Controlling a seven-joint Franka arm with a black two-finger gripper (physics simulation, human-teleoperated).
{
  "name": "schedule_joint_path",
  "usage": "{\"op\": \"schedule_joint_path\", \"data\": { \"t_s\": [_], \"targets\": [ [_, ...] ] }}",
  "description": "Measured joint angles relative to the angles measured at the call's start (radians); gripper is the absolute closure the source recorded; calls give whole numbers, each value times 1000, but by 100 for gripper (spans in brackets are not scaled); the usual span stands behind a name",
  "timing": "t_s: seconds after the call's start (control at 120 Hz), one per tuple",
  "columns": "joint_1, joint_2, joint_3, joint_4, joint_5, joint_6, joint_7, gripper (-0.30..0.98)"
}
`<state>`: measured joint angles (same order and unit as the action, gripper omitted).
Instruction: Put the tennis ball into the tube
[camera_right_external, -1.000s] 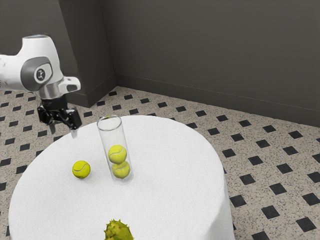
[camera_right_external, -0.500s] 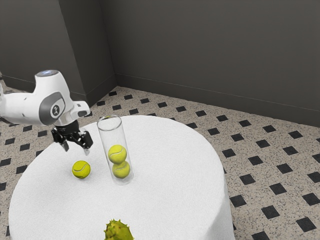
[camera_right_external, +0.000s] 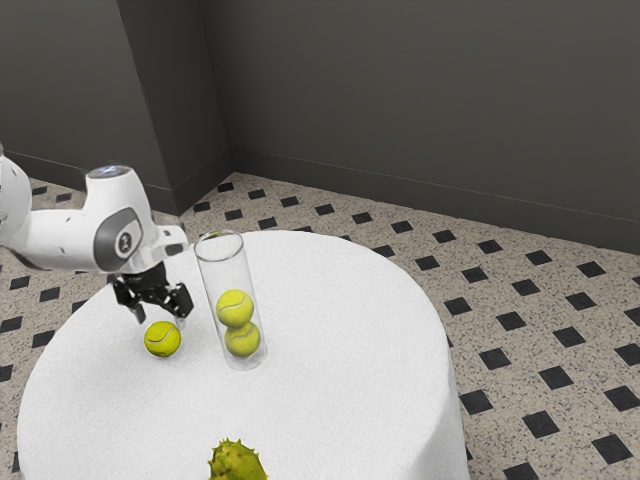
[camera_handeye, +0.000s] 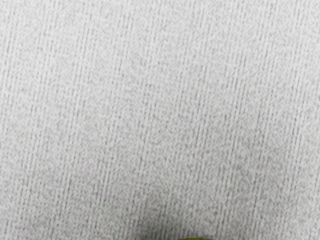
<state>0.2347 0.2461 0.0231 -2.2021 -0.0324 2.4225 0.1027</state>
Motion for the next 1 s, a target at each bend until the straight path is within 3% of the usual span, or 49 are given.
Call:
{"op": "schedule_joint_path", "data": {
  "t_s": [0.433, 1.0],
  "targets": [
    [-1, -1, -24, -9, -34, -65, -6, 0],
    [0, 4, -21, -5, -44, -114, -21, 26]
  ]
}}
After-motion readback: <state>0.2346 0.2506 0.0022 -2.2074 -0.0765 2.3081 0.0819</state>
